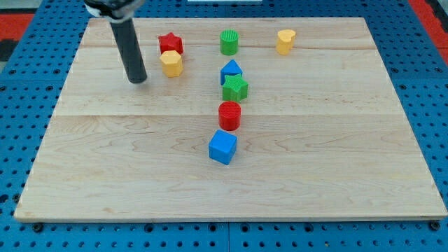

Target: Push the yellow hexagon to the top of the blue triangle

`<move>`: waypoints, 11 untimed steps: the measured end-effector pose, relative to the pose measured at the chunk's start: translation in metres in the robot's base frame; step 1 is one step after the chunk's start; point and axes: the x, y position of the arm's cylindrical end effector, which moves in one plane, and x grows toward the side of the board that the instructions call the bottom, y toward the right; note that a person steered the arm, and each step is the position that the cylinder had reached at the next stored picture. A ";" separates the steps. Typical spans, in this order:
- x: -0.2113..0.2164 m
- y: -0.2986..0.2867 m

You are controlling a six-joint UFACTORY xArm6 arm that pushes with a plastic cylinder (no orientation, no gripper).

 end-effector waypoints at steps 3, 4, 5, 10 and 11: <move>-0.040 0.037; -0.008 0.059; -0.005 0.032; -0.025 0.087; -0.025 0.138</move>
